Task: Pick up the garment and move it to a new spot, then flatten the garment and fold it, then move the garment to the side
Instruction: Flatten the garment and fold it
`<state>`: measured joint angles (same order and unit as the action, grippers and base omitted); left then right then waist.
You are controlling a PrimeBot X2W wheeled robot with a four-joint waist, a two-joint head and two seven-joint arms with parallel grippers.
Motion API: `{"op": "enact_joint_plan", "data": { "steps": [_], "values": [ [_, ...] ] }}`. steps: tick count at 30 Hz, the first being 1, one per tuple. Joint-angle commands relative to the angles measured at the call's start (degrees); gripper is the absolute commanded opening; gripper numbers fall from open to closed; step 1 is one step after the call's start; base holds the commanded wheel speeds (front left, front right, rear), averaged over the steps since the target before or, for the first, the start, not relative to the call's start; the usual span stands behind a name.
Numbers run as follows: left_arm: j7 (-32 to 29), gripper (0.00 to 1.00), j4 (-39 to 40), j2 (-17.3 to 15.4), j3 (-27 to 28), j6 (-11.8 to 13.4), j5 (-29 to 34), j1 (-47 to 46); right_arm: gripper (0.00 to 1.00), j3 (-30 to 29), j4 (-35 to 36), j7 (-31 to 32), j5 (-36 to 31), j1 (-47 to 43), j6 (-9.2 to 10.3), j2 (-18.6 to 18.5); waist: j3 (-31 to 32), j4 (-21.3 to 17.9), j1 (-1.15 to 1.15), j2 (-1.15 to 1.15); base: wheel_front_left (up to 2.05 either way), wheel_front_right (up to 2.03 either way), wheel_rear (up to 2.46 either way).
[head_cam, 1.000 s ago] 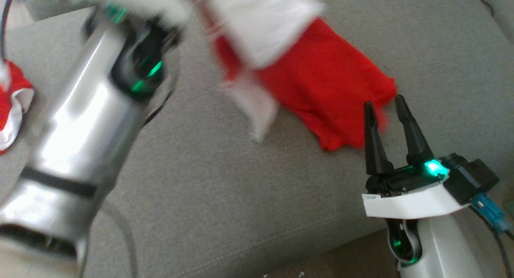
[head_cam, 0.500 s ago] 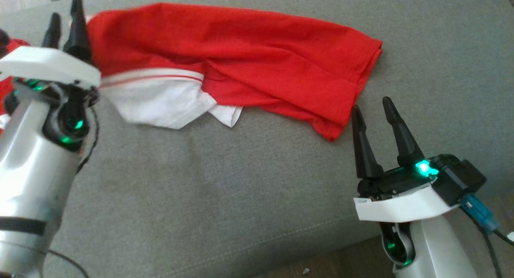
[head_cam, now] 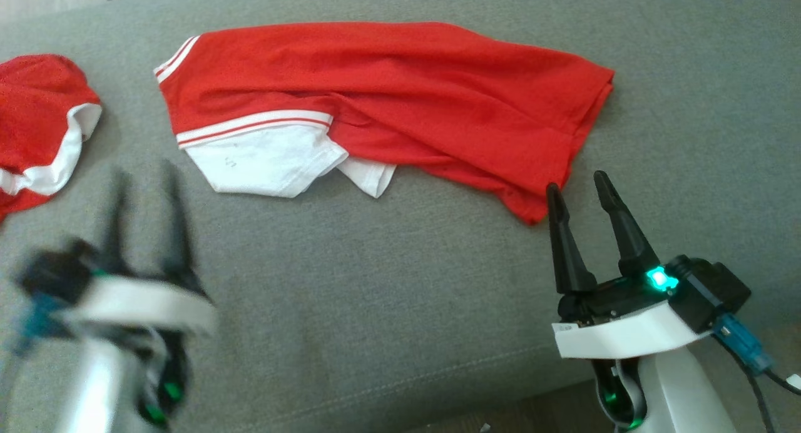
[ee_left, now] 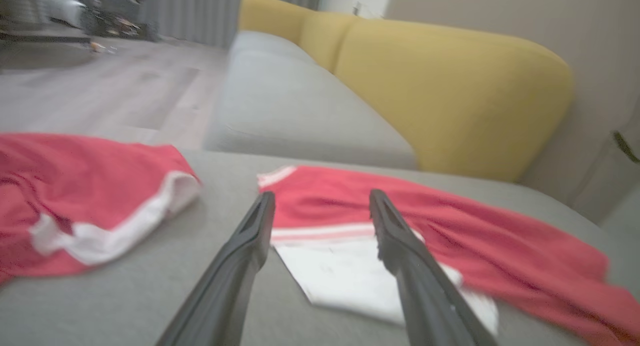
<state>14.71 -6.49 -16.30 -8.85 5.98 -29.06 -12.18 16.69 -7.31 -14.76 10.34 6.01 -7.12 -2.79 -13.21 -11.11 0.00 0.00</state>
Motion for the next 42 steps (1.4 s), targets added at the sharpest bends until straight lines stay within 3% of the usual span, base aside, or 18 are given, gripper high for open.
{"op": "enact_joint_plan", "data": {
  "steps": [1, 4, 9, 11, 15, 17, 23, 28, 29, 30, 31, 42],
  "values": [
    [0.3, 1.00, 2.2, 0.4, 0.4, -3.5, 2.6, 1.1, 1.00, 1.5, 1.6, -0.2, -0.6, 0.7, -0.36, -0.1, -0.1, 0.6, 0.00, 0.00, 0.00, 0.00, 0.00],
    [0.3, 1.00, -1.9, 1.1, -2.5, -6.7, 8.0, 2.6, 1.00, 2.1, 1.5, -0.2, -0.9, 1.1, -0.36, -0.1, -0.3, 1.3, 0.00, 0.00, 0.00, 0.00, 0.00],
    [0.3, 1.00, -14.6, 3.2, -5.0, -9.3, 11.5, -2.7, 1.00, 2.2, 1.4, -0.2, -1.4, 1.9, -0.36, -0.1, -1.3, 1.8, 0.00, 0.00, 0.00, 0.00, 0.00],
    [0.3, 1.00, -20.6, 3.9, -6.0, -9.8, 12.2, -5.4, 1.00, 2.3, 1.4, -0.2, -1.6, 2.2, -0.36, -0.1, -1.7, 1.8, 0.00, 0.00, 0.00, 0.00, 0.00],
    [-0.6, 1.00, -31.4, 3.7, -7.8, -7.4, 15.8, -11.5, 1.00, 2.5, 1.6, -0.2, -1.7, 3.0, -0.36, -0.1, -3.1, 1.5, 0.00, 0.00, 0.00, 0.00, 0.00],
    [-1.0, 1.00, -35.1, 4.3, -8.2, -7.6, 15.9, -14.2, 1.00, 2.3, 1.8, -0.2, -1.7, 3.2, -0.36, -0.1, -3.8, 1.4, 0.00, 0.00, 0.00, 0.00, 0.00],
    [-0.1, 1.00, -40.3, 4.5, -9.2, -10.5, 15.9, -19.9, 1.00, 2.4, 2.2, -0.2, -1.6, 3.7, -0.36, -0.1, -5.3, 1.5, 0.00, 0.00, 0.00, 0.00, 0.00],
    [0.3, 1.00, -37.4, 4.2, -10.0, -12.5, 15.7, -20.9, 1.00, 2.3, 2.3, -0.2, -1.7, 4.1, -0.36, -0.1, -5.6, 1.7, 0.00, 0.00, 0.00, 0.00, 0.00],
    [0.3, 0.94, -35.8, 4.0, -10.1, -12.8, 15.8, -20.6, 1.00, 2.2, 2.4, -0.2, -1.7, 4.2, -0.36, -0.1, -5.5, 1.8, 0.00, 0.00, 0.00, 0.00, 0.00],
    [0.3, 0.27, -33.7, 3.9, -10.3, -13.0, 16.0, -20.2, 1.00, 2.2, 2.3, -0.2, -1.8, 4.2, -0.36, -0.1, -5.5, 1.9, 0.00, 0.00, 0.00, 0.00, 0.00],
    [0.3, 0.00, -31.8, 3.8, -10.2, -13.1, 15.8, -19.6, 1.00, 2.2, 2.3, -0.2, -1.8, 4.2, -0.36, -0.1, -5.3, 2.1, 0.00, 0.00, 0.00, 0.00, 0.00],
    [0.3, 0.00, -19.0, -0.9, -11.6, -13.5, 13.0, -12.7, 1.00, 2.1, 2.0, -0.2, -1.7, 3.4, -0.36, -0.1, -3.0, 3.5, 0.00, 0.00, 0.00, 0.00, 0.00]
  ]
}}
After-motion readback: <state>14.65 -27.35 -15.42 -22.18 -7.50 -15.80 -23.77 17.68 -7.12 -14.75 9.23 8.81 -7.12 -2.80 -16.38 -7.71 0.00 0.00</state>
